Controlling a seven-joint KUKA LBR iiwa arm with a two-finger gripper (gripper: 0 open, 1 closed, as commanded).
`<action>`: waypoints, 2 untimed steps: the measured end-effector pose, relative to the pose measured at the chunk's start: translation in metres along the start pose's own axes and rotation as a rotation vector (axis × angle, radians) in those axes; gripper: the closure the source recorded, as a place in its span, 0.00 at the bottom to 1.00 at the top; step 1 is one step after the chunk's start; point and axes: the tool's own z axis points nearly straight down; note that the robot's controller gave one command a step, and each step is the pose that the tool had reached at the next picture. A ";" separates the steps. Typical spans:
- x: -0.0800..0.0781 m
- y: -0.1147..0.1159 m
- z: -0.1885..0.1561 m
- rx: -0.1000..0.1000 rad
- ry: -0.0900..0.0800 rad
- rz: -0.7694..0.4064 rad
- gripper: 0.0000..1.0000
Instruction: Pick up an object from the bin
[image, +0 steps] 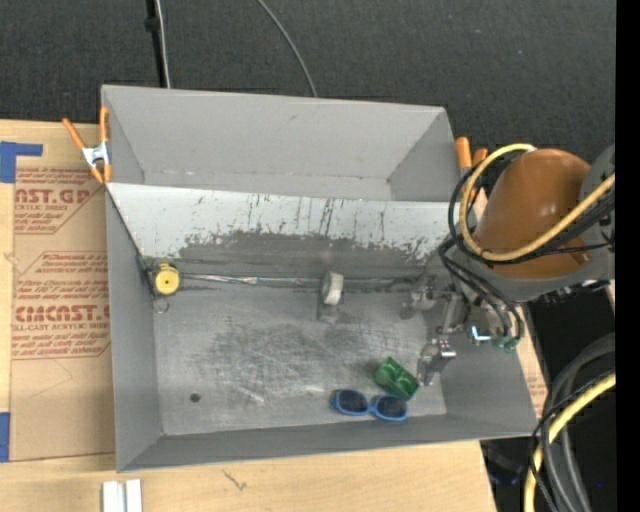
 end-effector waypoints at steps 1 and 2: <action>0.017 0.006 0.112 0.002 -0.020 -0.248 0.00; 0.019 0.005 0.110 0.002 -0.010 -0.249 1.00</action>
Offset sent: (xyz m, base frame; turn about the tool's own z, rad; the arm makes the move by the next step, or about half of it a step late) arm -0.0211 0.0045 -0.1125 -0.2478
